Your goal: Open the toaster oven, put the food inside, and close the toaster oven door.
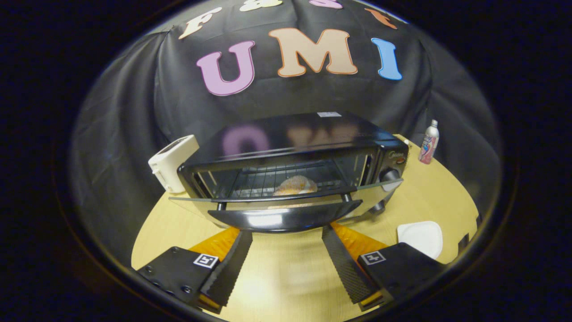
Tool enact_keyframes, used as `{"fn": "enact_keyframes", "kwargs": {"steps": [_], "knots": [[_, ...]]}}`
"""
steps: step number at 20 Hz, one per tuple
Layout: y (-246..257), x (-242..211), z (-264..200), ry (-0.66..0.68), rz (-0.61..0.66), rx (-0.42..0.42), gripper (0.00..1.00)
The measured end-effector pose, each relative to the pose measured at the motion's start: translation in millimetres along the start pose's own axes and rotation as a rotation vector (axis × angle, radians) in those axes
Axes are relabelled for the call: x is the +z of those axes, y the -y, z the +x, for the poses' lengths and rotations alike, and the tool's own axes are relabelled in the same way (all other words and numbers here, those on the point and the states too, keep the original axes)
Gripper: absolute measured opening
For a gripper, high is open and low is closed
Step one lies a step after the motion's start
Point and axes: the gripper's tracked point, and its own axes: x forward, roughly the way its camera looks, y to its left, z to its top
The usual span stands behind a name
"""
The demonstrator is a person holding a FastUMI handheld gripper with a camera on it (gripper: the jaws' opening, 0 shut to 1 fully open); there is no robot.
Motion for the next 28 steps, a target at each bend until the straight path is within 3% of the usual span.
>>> {"fn": "enact_keyframes", "kwargs": {"steps": [10, 17, 22, 28], "knots": [[4, 34, 30, 0.038, -0.002, 0.004, 0.99], [5, 46, -4, 0.067, -0.097, 0.041, 0.99], [-8, 120, -48, 0.225, -0.083, 0.09, 0.99], [-7, 236, -101, 0.442, -0.111, 0.068, 0.99]]}}
